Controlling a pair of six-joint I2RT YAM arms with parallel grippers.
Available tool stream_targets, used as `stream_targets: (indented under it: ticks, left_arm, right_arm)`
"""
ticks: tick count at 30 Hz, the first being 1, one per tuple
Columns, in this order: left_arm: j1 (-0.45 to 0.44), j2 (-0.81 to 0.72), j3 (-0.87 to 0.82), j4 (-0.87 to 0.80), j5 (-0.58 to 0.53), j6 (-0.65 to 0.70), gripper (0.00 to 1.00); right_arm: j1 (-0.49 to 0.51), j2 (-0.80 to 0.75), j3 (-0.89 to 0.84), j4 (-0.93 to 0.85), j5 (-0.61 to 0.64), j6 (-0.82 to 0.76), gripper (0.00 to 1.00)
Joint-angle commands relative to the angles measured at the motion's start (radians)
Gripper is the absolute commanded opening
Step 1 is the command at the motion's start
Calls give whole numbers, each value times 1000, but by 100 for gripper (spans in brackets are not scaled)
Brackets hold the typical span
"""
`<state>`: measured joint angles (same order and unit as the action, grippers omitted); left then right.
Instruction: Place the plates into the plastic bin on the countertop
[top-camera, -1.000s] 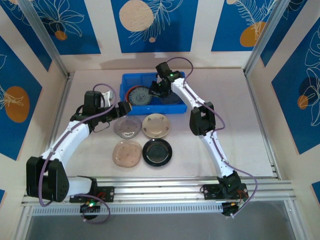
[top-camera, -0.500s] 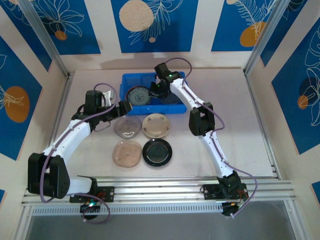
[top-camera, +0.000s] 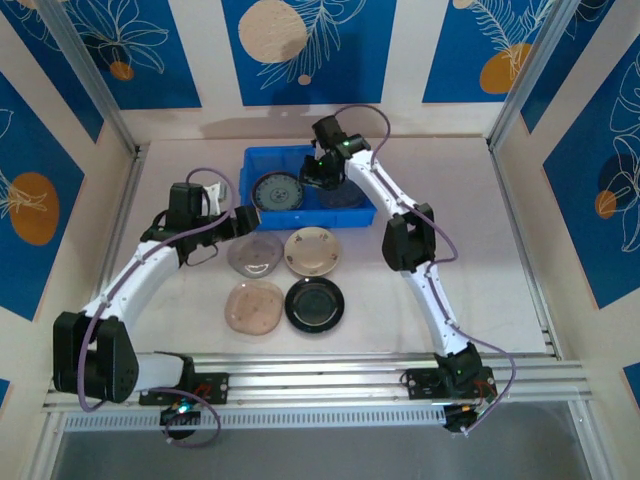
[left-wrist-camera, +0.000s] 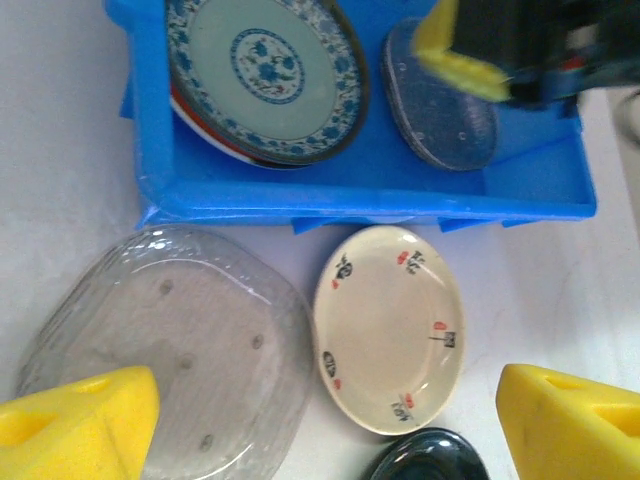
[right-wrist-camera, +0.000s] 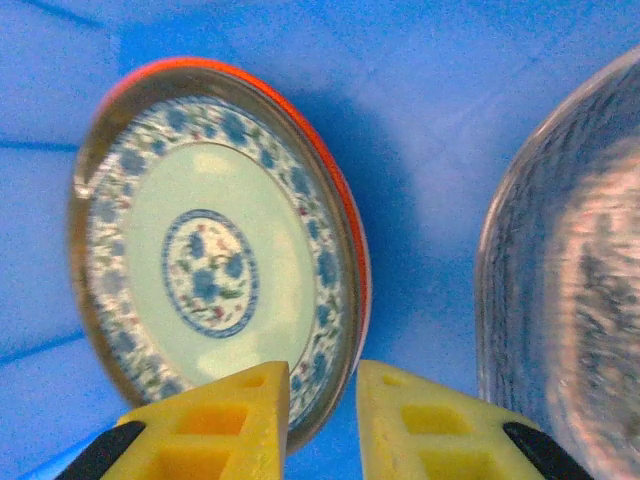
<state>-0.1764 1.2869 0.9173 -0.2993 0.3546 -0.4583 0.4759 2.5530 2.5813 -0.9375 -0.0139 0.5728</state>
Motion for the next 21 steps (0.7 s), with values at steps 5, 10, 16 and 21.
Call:
stream_targets:
  ticks: [5, 10, 16, 21]
  left_arm:
    - [17, -31, 33, -135, -226, 164, 77]
    - [17, -26, -10, -120, -332, 191, 63]
    - [18, 14, -80, -37, -351, 176, 54]
    - [17, 65, -136, 51, -351, 149, 49]
  right_arm:
    - [18, -361, -246, 43, 39, -73, 27]
    - [37, -562, -575, 192, 21, -52, 28]
    - [29, -673, -745, 254, -14, -31, 28]
    - [26, -685, -771, 251, -15, -37, 27]
